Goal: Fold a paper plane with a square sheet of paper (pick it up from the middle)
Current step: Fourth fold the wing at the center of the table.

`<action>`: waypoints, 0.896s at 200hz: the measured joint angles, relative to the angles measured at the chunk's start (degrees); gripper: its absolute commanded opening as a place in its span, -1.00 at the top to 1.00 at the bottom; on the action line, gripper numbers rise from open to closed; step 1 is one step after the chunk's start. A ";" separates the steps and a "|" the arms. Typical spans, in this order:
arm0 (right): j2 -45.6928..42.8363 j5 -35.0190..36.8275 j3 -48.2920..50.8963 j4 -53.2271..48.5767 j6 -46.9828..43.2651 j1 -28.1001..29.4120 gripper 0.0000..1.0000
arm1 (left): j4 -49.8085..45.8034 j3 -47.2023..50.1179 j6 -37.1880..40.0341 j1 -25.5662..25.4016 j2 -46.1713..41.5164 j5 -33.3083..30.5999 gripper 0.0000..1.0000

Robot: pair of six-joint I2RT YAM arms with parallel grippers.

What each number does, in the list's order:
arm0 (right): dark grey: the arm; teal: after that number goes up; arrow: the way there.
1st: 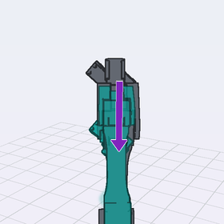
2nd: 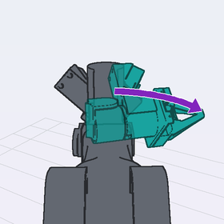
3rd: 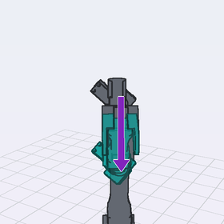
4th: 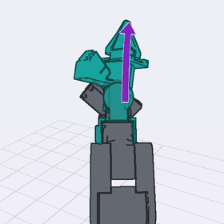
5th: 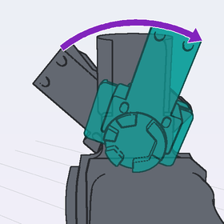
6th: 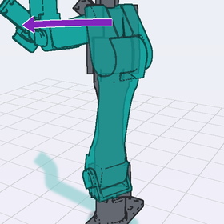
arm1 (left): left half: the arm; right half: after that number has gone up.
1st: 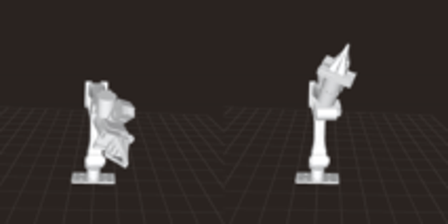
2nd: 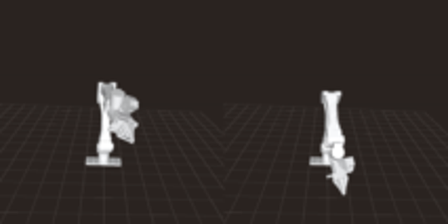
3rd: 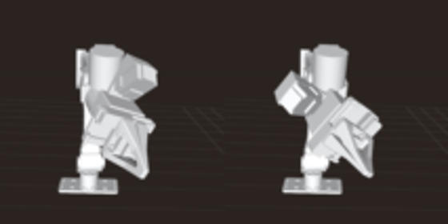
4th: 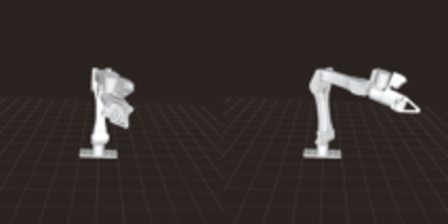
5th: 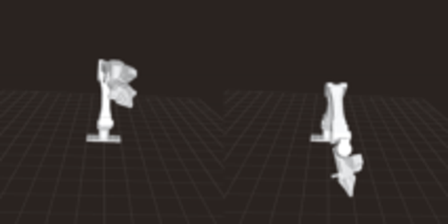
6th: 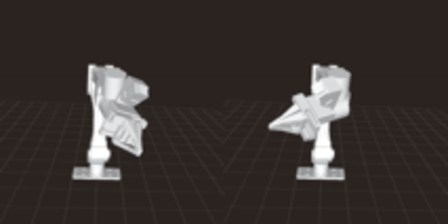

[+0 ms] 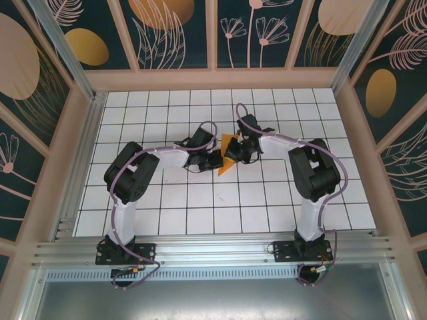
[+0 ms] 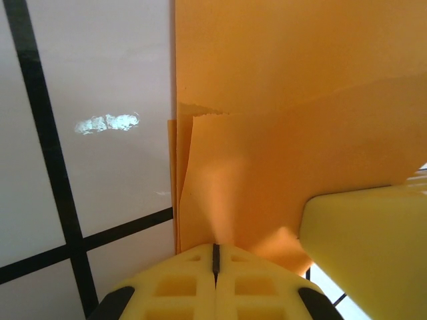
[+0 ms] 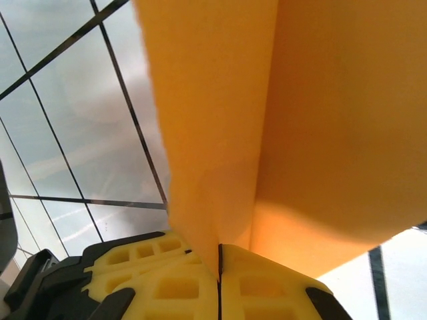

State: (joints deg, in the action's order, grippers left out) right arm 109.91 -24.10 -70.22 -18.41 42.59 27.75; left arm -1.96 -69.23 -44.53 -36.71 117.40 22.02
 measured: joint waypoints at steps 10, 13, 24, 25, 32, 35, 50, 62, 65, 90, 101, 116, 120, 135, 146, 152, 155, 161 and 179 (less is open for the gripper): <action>0.11 0.00 -0.04 0.02 0.02 0.13 0.84 | 0.00 0.00 -0.02 0.00 0.00 -0.02 0.94; 0.15 0.00 -0.09 0.00 0.02 0.13 0.84 | 0.00 0.00 -0.02 0.00 0.00 -0.02 0.94; 0.42 0.02 -0.33 -0.02 0.02 0.13 0.85 | 0.02 0.00 -0.02 0.00 -0.02 -0.02 0.94; 0.46 0.04 -0.37 -0.02 0.02 0.13 0.85 | 0.02 0.00 -0.02 0.00 -0.02 -0.02 0.93; 0.74 0.07 -0.68 -0.07 0.00 0.13 0.85 | 0.09 0.00 -0.04 0.00 -0.09 -0.09 0.91; 0.85 0.09 -0.81 -0.07 0.00 0.13 0.85 | 0.09 0.00 -0.04 0.00 -0.13 -0.15 0.90; 1.18 0.28 -1.27 -0.24 -0.02 0.13 0.85 | 0.26 0.28 -0.26 0.00 -0.57 -1.05 0.88; 1.27 0.72 -1.60 -0.76 -0.09 0.17 0.86 | 0.35 1.11 -0.74 0.20 -1.53 -1.84 0.87; 1.27 0.72 -1.66 -0.96 -0.09 0.17 0.86 | 0.39 1.36 -0.79 0.26 -1.84 -1.95 0.87; 1.27 1.88 -1.77 -2.27 -0.26 0.28 0.86 | 1.33 2.71 -2.27 1.33 -4.09 -3.23 0.87; 1.27 2.21 -1.77 -2.89 -0.39 0.33 0.86 | 2.29 2.93 -2.71 1.95 -4.48 -3.45 0.87; 1.27 2.40 -1.77 -3.45 -0.68 0.39 0.87 | 3.34 3.19 -3.37 2.75 -4.55 -3.93 0.87; 1.27 2.49 -1.77 -3.56 -0.70 0.39 0.87 | 3.48 3.26 -3.41 2.95 -4.55 -4.02 0.87; 1.27 2.86 -1.77 -4.00 -0.90 0.39 0.87 | 3.67 3.30 -3.80 3.61 -4.48 -4.09 0.87; 1.27 3.13 -1.77 -4.35 -1.20 0.39 0.87 | 4.35 3.28 -3.98 3.98 -4.20 -4.09 0.87; 1.27 3.13 -1.77 -4.46 -1.36 0.39 0.87 | 4.79 3.26 -4.00 4.13 -3.93 -4.04 0.87; 1.27 3.15 -1.77 -4.52 -1.40 0.39 0.88 | 4.98 3.23 -4.02 4.15 -3.69 -4.04 0.87; 1.27 3.15 -1.77 -4.59 -1.55 0.39 0.88 | 5.38 3.19 -4.17 4.20 -3.28 -4.02 0.87; 1.27 3.15 -1.77 -4.57 -1.75 0.39 0.88 | 5.75 2.97 -4.20 4.20 -1.84 -3.54 0.87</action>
State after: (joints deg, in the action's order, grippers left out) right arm 111.18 -20.95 -71.99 -22.98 40.84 28.14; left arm 3.79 -66.26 -48.73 -32.51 115.57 18.48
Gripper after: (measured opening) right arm 0.068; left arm 0.068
